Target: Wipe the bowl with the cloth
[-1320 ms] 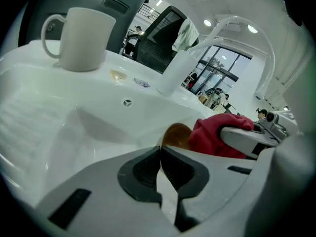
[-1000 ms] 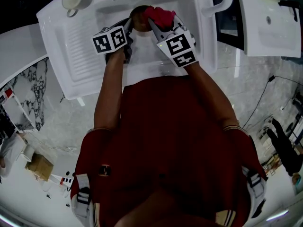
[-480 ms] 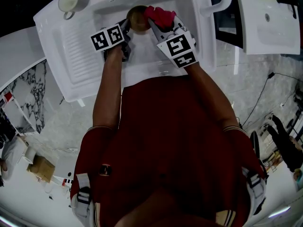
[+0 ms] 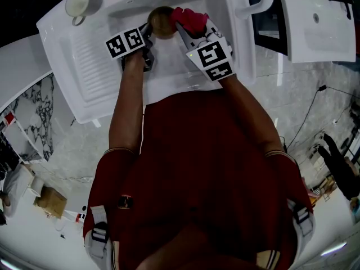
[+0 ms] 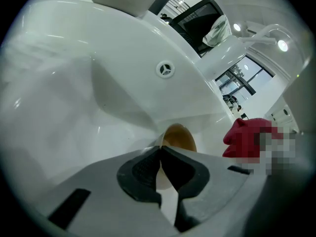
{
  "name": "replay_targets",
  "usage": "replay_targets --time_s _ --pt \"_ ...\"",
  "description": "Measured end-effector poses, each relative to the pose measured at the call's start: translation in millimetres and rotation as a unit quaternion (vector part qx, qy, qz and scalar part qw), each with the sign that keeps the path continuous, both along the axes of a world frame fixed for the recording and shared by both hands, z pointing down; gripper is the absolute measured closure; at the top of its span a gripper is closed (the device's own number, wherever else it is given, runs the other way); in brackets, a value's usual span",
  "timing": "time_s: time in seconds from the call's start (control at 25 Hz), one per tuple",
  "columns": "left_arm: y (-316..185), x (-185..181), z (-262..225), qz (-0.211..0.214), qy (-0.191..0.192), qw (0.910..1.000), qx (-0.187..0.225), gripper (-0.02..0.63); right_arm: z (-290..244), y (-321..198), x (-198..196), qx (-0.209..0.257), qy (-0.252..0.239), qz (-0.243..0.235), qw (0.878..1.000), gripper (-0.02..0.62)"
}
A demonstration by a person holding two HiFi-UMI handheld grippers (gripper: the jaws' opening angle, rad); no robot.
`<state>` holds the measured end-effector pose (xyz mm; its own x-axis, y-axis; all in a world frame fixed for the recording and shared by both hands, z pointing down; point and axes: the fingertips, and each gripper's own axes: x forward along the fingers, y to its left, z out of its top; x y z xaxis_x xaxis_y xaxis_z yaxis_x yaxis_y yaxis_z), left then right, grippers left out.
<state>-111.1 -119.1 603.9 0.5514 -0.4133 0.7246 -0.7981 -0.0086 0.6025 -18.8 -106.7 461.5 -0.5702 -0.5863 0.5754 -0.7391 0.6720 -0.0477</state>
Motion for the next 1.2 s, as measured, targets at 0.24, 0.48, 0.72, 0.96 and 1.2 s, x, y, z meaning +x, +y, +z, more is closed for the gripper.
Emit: replay_targets --time_s 0.24,0.48,0.72,0.96,1.2 --pt "-2 0 4 -0.004 0.000 1.0000 -0.007 0.589 0 -1 0 0.000 -0.001 0.001 1.000 0.568" --pt "-2 1 7 -0.003 -0.003 0.9999 -0.010 0.589 0 -1 1 0.001 -0.001 0.001 1.000 0.568" --pt "-2 2 7 0.011 -0.018 0.9998 -0.004 0.567 0 -1 0 0.000 -0.002 0.001 1.000 0.568" --pt "-1 1 2 0.023 -0.031 0.9992 0.004 0.520 -2 -1 -4 0.002 -0.005 -0.002 1.000 0.568" --pt "0 0 -11 0.034 -0.052 0.9977 0.024 0.495 -4 -1 -7 0.004 -0.011 -0.007 1.000 0.568"
